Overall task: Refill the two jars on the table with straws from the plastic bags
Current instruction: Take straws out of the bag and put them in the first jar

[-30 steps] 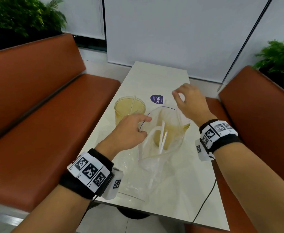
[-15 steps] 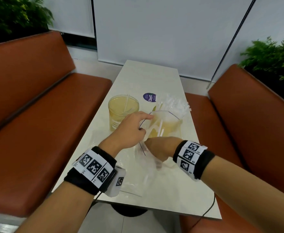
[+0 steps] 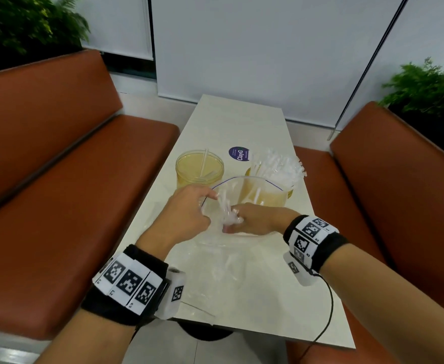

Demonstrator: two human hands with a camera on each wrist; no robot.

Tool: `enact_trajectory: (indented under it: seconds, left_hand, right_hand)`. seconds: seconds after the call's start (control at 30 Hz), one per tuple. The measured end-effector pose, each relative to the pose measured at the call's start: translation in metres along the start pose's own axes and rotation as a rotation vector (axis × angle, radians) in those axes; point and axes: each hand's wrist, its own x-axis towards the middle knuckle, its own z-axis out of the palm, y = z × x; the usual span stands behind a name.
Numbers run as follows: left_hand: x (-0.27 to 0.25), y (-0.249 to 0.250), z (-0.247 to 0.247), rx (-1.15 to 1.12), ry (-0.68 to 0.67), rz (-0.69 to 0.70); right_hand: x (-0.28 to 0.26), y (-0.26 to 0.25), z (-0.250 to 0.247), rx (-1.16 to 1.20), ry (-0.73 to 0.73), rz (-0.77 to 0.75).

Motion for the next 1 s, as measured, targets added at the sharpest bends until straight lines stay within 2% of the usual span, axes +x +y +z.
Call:
enact_trajectory:
  seconds: [0.2, 0.33, 0.47, 0.63, 0.77, 0.87, 1.0]
  left_hand:
    - [0.004, -0.004, 0.003, -0.054, -0.009, -0.062]
    - [0.010, 0.000, 0.015, -0.115, 0.018, -0.097]
    - [0.019, 0.006, 0.031, -0.210, 0.103, -0.087]
    - [0.027, 0.009, 0.049, -0.484, 0.189, -0.084]
    - [0.034, 0.003, 0.061, -0.524, 0.266, -0.117]
    - [0.038, 0.000, 0.064, -0.524, 0.249, -0.120]
    - [0.040, -0.003, 0.066, -0.461, 0.230, -0.082]
  right_hand:
    - [-0.002, -0.001, -0.034, 0.141, 0.169, -0.046]
    - [-0.006, -0.013, -0.060, 0.322, 0.301, -0.057]
    - [-0.008, -0.028, -0.074, 0.423, 0.303, -0.132]
    - [-0.008, -0.046, -0.066, 0.500, 0.365, -0.205]
    - [0.006, -0.044, -0.054, 0.364, 0.555, -0.187]
    - [0.005, -0.042, -0.055, 0.306, 0.682, -0.183]
    - [-0.001, -0.045, -0.073, 0.252, 0.780, -0.263]
